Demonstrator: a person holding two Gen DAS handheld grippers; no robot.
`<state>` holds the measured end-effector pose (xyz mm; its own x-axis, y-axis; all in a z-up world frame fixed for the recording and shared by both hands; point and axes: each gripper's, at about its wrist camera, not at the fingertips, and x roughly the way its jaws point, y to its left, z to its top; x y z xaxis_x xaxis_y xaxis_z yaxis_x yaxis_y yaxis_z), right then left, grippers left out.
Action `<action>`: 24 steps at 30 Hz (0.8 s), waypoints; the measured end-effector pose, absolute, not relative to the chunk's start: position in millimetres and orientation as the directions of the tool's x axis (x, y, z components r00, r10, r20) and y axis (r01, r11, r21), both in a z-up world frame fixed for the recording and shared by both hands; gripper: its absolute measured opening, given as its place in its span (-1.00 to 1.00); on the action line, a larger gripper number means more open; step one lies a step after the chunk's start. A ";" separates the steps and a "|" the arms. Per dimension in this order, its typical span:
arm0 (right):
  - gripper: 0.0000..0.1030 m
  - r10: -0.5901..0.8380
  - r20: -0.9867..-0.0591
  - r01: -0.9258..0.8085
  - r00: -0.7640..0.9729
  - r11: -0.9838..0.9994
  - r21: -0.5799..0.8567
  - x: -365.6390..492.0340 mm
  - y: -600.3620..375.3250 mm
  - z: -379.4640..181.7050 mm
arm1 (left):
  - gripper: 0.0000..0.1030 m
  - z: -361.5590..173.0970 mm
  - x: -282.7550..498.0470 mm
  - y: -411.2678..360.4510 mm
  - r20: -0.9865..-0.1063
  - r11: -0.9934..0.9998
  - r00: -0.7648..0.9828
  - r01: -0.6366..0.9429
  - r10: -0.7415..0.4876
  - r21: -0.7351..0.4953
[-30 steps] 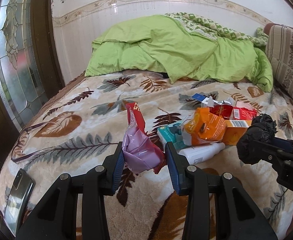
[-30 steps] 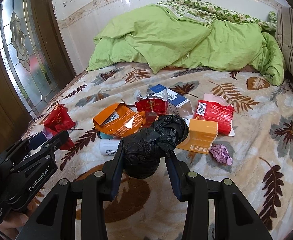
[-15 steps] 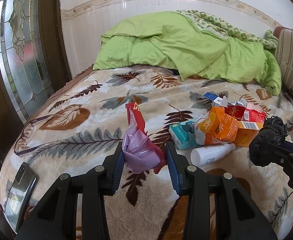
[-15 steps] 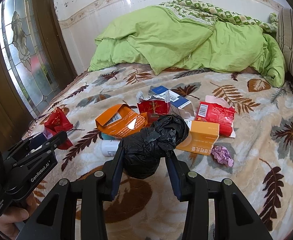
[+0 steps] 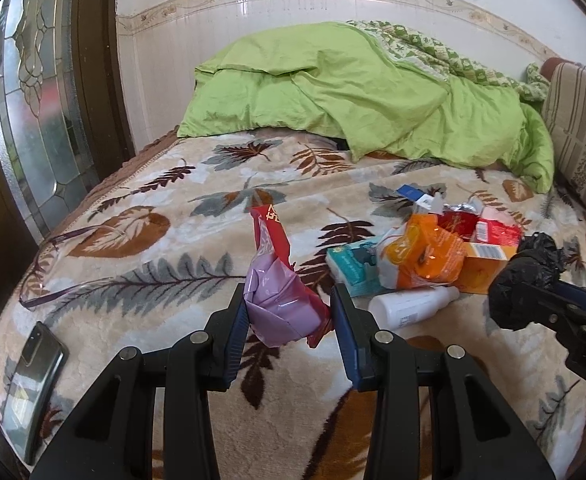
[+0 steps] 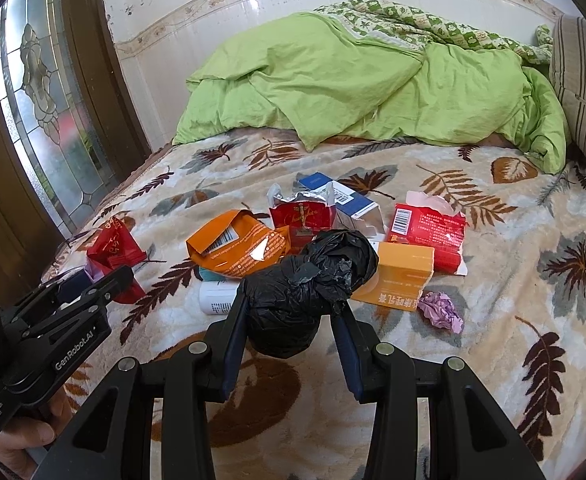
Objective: Collect trash
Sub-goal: 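Lift the wrapper and black bag and carry them toward the wastebasket, then open both tools over the red wastebasket to drop wrapper and bag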
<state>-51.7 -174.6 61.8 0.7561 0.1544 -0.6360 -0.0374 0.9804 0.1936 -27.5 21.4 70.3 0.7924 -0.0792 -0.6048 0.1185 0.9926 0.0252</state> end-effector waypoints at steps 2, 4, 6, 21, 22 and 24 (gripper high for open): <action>-0.14 0.137 -0.634 -0.016 0.761 0.981 0.194 -53.9 -178.6 63.2 | -0.24 72.2 -30.6 18.6 -0.603 0.989 0.789 0.146 -0.117 -0.001; -0.14 0.129 -0.633 0.004 0.764 0.979 0.205 -57.6 -183.3 64.8 | -0.24 74.3 -35.9 13.8 -0.598 0.983 0.785 0.184 -0.162 -0.026; -0.14 0.125 -0.630 0.014 0.766 0.977 0.211 -60.5 -186.0 66.5 | -0.24 77.1 -43.4 7.8 -0.591 0.974 0.781 0.223 -0.203 -0.040; -0.14 0.121 -0.604 0.123 0.787 0.930 0.346 -158.8 -225.3 80.5 | -0.24 95.9 -122.8 -45.0 -0.567 0.857 0.680 0.506 -0.464 -0.096; -0.14 0.125 -0.601 0.127 0.789 0.925 0.359 -168.3 -228.7 82.2 | -0.24 97.5 -128.8 -48.7 -0.566 0.849 0.672 0.518 -0.476 -0.099; -0.14 0.125 -0.591 0.141 0.797 0.913 0.383 -195.9 -239.4 90.0 | -0.24 99.6 -138.8 -56.0 -0.575 0.831 0.644 0.544 -0.505 -0.121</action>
